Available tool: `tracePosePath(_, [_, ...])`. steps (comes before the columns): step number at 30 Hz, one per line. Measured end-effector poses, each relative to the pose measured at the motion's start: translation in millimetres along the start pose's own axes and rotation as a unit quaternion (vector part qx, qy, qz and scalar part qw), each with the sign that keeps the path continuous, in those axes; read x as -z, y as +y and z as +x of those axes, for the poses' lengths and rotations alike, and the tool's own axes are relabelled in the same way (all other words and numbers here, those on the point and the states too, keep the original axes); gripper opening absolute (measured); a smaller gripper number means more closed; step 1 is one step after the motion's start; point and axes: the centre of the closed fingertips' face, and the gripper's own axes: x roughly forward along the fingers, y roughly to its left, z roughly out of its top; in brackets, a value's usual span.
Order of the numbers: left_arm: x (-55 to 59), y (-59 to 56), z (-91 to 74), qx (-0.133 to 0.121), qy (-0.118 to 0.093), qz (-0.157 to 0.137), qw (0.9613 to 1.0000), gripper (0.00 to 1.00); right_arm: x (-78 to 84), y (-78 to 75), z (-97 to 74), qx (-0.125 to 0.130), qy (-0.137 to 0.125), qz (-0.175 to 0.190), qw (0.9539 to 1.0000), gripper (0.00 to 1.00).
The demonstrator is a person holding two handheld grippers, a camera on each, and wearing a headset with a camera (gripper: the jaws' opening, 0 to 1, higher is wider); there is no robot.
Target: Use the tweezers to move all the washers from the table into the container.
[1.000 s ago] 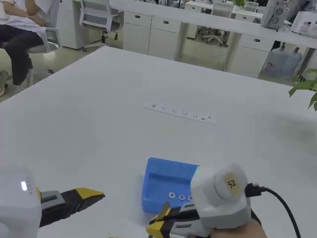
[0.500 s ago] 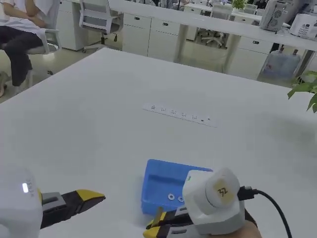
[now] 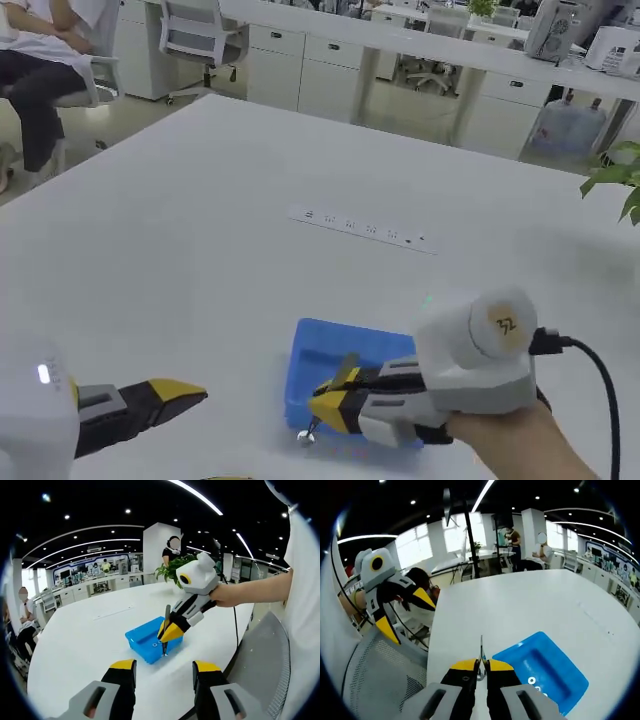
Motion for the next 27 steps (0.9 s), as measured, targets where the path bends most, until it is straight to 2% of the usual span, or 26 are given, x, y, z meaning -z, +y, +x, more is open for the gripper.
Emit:
tracePosePath(4, [0.4,0.2,0.3,0.0,0.0,0.0,1.0,0.44,-9.9,-12.8,-3.9,0.011,-0.012,0.001,0.9999,0.03])
tracePosePath(9, [1.0,0.7,0.0,-0.001,0.001,0.0,1.0,0.43,-14.0,-30.5,-1.3,0.025,-0.018,0.011,0.9995,0.03])
tracePosePath(11, [1.2,1.2,-0.4,-0.001,0.001,-0.001,1.0,0.43,-10.1,-37.8,2.3,0.033,-0.007,0.015,0.9993,0.03])
tracePosePath(13, [1.6,1.9,-0.9,-0.002,0.001,-0.001,1.0,0.43,-1.1,-47.4,6.6,0.048,0.016,0.015,0.9986,0.03])
tracePosePath(16, [2.1,2.8,-1.7,-0.003,0.001,-0.001,1.0,0.42,6.4,-57.1,13.7,0.054,0.027,0.025,0.9979,0.03])
tracePosePath(20, [1.9,3.8,-3.3,-0.006,0.0,-0.005,1.0,0.42,12.5,-71.2,21.7,0.064,0.039,0.028,0.9968,0.03])
tracePosePath(23, [3.6,4.7,-3.8,-0.007,0.002,-0.006,1.0,0.42,12.8,-78.5,26.4,0.065,0.037,0.037,0.9965,0.03])
tracePosePath(27, [4.0,4.5,-3.8,-0.008,0.003,-0.008,0.9999,0.41,17.4,-83.9,34.2,0.064,0.044,0.039,0.9962,0.03])
